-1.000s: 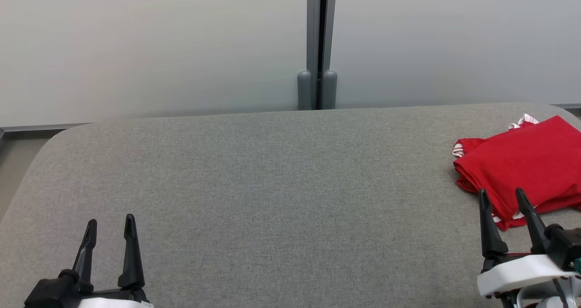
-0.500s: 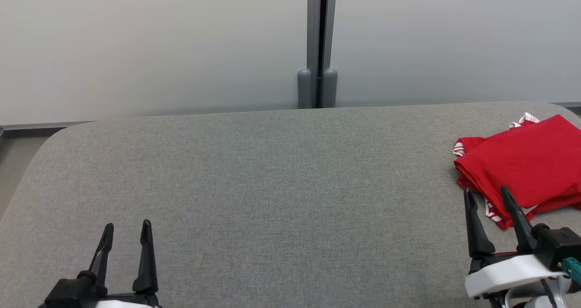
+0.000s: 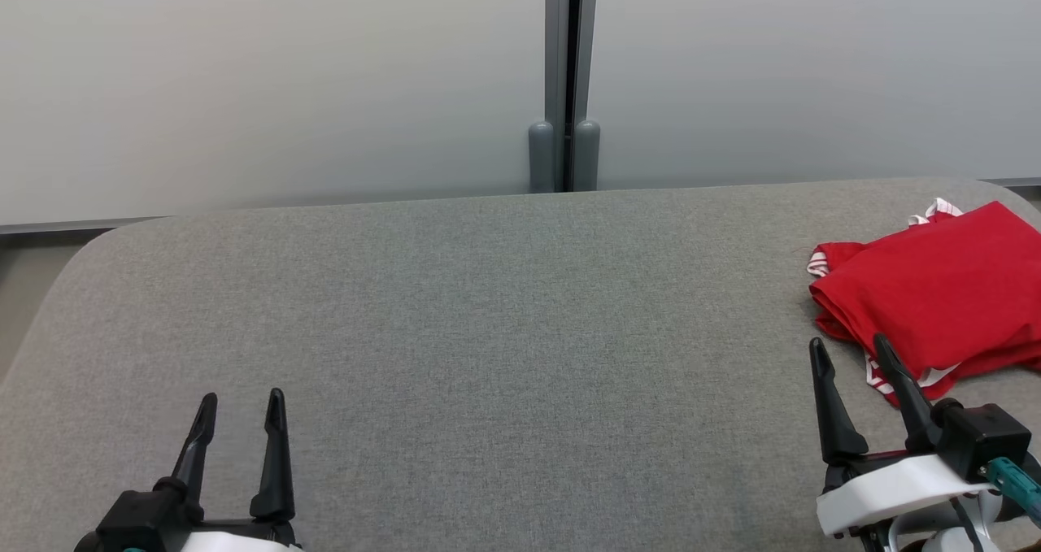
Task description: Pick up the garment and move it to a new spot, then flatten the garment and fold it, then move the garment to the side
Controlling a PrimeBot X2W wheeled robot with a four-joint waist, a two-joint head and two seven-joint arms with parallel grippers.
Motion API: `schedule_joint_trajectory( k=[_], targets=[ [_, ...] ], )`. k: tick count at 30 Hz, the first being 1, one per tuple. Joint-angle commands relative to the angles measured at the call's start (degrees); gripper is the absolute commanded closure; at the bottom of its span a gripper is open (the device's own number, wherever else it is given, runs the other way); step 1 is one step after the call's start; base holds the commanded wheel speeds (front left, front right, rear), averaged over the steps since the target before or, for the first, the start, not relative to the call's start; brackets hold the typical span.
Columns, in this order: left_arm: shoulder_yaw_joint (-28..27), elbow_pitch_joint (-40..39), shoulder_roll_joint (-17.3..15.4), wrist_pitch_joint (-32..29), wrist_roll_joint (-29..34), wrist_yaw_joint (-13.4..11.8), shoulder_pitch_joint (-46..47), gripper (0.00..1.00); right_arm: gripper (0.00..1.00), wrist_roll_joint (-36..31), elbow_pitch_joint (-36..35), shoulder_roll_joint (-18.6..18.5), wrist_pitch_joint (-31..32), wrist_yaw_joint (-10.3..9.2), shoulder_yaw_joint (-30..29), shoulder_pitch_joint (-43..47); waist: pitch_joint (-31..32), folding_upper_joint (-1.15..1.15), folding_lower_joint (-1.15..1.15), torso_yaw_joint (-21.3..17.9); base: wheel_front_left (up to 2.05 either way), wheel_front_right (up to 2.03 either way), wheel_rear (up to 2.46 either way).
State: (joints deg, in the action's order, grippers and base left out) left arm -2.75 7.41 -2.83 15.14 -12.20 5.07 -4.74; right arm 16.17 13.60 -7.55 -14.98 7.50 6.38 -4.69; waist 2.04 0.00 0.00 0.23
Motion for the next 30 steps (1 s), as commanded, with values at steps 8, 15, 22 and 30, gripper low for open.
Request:
schedule_joint_trajectory(
  k=[8, 15, 22, 30],
  targets=[
    [0.7, 2.0, 0.3, 0.0, 1.0, 0.4, -0.6, 1.0, 1.0, 0.5, 0.9, 0.4, 0.1, 0.0, 1.1, 0.9, 0.0, 0.0, 0.0, -0.1, 0.0, 0.0, 0.0],
    [-0.3, 3.0, 0.2, -2.6, -6.7, 0.6, 1.0, 1.0, 1.0, 8.0, 0.8, 0.8, 2.1, 0.0, -0.2, 0.6, -0.2, 0.0, 0.0, -0.1, 0.0, 0.0, 0.0],
    [-0.4, 3.0, 0.2, -4.2, -14.0, 0.8, 1.9, 1.0, 1.0, 14.8, 0.7, 1.1, 4.0, 0.0, -1.4, 0.3, -0.3, 0.0, 0.0, -0.1, 0.0, 0.0, 0.0],
    [-0.7, 3.3, 0.1, -6.1, -21.7, 1.0, 2.9, 1.0, 1.0, 21.9, 0.6, 1.5, 6.0, 0.0, -2.7, 0.0, -0.4, 0.0, 0.0, -0.1, 0.0, 0.0, 0.0]
  ],
)
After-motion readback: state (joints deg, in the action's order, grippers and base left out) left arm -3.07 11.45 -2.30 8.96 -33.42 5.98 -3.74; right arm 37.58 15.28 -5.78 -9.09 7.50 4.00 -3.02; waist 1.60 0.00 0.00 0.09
